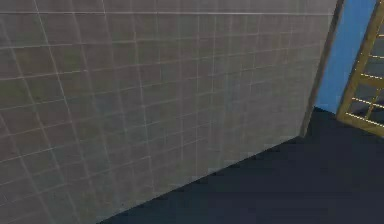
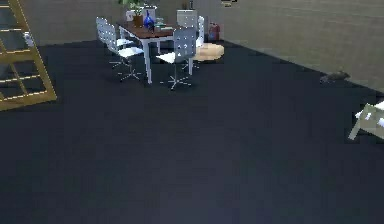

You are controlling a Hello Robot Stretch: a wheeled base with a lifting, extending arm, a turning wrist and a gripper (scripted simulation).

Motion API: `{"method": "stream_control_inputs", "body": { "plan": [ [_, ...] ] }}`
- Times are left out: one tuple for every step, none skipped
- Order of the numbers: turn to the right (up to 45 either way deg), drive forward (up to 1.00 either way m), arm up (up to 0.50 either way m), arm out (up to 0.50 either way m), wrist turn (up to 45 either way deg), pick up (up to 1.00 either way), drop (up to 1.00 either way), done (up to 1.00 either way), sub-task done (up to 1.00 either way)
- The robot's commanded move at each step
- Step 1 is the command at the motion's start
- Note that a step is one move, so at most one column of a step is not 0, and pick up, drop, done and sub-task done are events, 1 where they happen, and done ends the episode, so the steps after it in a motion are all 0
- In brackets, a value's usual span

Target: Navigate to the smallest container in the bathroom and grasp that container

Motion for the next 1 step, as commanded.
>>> {"method": "stream_control_inputs", "body": {
  "plan": [
    [42.0, 0.00, 0.00, 0.00, 0.0, 0.00, 0.00, 0.00, 0.00]
  ]
}}
